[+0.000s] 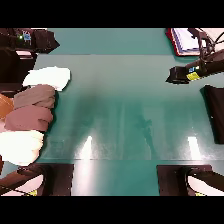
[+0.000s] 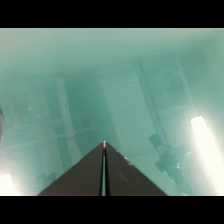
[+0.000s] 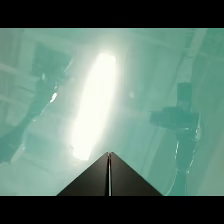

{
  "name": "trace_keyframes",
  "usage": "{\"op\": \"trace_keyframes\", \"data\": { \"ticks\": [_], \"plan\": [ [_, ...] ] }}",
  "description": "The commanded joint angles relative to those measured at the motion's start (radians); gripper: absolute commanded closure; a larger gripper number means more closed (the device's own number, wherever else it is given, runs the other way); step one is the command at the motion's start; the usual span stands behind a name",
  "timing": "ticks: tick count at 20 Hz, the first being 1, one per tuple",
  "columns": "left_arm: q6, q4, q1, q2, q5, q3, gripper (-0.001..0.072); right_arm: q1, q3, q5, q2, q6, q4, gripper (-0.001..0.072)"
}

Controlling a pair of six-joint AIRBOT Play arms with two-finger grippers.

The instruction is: Fold the shirts.

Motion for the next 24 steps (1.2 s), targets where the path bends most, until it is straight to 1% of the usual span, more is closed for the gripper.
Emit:
{"op": "trace_keyframes", "data": {
  "ticks": [1, 13, 16, 17, 18, 19, 21, 24],
  "plan": [
    [0.0, 0.0, 0.0, -0.001, 0.0, 0.0, 0.068, 0.009, 0.001, -0.013, 0.001, -0.001, 0.001, 0.0696],
    [-0.002, -0.001, 0.0, -0.001, 0.003, 0.0, 0.068, 0.009, 0.001, -0.023, 0.001, -0.006, 0.0, 0.0696],
    [0.002, 0.022, 0.0, -0.002, 0.069, 0.0, 0.067, 0.01, 0.001, -0.025, 0.001, -0.006, 0.0, 0.0696],
    [0.005, 0.068, 0.0, -0.005, 0.097, 0.0, 0.0368, 0.01, 0.001, -0.023, 0.001, -0.006, 0.001, 0.0696],
    [-0.004, 0.135, 0.0, -0.014, 0.124, 0.0, 0.0019, 0.01, 0.001, -0.023, 0.001, -0.006, 0.001, 0.0696],
    [-0.021, 0.21, 0.007, -0.033, 0.139, -0.001, 0.004, 0.01, 0.001, -0.025, 0.001, -0.006, 0.001, 0.0696],
    [-0.049, 0.343, 0.037, -0.1, 0.132, -0.003, 0.0039, 0.01, 0.001, -0.031, 0.001, -0.006, 0.001, 0.0696],
    [-0.052, 0.367, 0.132, -0.257, 0.126, -0.003, 0.0039, 0.01, 0.001, -0.031, 0.001, -0.005, 0.003, 0.0696]
  ]
}}
